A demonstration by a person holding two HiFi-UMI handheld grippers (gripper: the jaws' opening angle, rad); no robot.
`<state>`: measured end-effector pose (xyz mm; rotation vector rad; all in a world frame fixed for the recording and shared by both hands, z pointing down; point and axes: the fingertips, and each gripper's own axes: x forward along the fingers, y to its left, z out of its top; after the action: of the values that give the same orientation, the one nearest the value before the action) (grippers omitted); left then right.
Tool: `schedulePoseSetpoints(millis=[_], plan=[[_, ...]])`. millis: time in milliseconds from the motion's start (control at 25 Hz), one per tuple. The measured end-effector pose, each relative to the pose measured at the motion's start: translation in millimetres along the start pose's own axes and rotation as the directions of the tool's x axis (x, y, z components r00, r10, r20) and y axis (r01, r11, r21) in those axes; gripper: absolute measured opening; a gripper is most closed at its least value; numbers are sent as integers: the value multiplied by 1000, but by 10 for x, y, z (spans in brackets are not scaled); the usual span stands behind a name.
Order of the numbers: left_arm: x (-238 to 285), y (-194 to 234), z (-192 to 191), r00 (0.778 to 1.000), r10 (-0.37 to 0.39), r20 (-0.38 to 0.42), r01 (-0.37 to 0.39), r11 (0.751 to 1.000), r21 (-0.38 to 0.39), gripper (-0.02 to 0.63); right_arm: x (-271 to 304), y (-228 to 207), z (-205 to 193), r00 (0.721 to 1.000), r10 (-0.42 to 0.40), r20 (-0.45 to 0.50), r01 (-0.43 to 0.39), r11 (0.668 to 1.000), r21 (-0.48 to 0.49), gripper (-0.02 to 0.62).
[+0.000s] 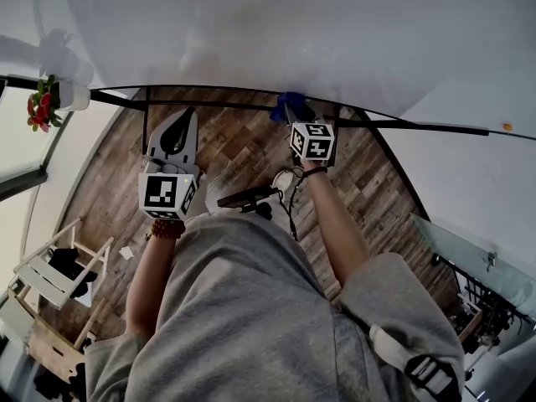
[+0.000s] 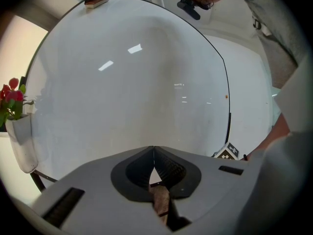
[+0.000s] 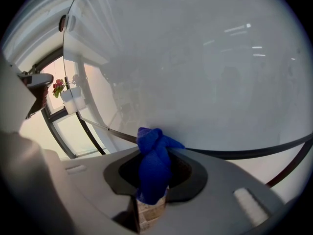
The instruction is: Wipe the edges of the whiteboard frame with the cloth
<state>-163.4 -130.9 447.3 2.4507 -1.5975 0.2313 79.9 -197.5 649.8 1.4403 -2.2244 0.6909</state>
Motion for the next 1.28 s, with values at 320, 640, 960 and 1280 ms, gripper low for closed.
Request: schedulePoseSetpoints(millis=[320, 640, 960, 1280], plan=[[-53, 81, -114, 1000, 8, -26, -8, 1000, -8, 9, 68, 143, -5, 1000, 0, 24, -1, 1000, 26, 103], [-21, 166, -78, 1000, -25, -18, 24, 1000, -15, 9, 103, 255, -16, 1000, -9, 14, 8, 999, 32, 103], [-41, 291, 46, 997, -72, -15, 72, 997, 20, 9, 162, 403, 6, 1000, -15, 9, 15, 999, 45, 103], [-136, 487, -60, 997, -64, -39, 65, 998, 2, 9, 255, 580, 16, 1000, -23, 13, 22, 998, 51, 103]])
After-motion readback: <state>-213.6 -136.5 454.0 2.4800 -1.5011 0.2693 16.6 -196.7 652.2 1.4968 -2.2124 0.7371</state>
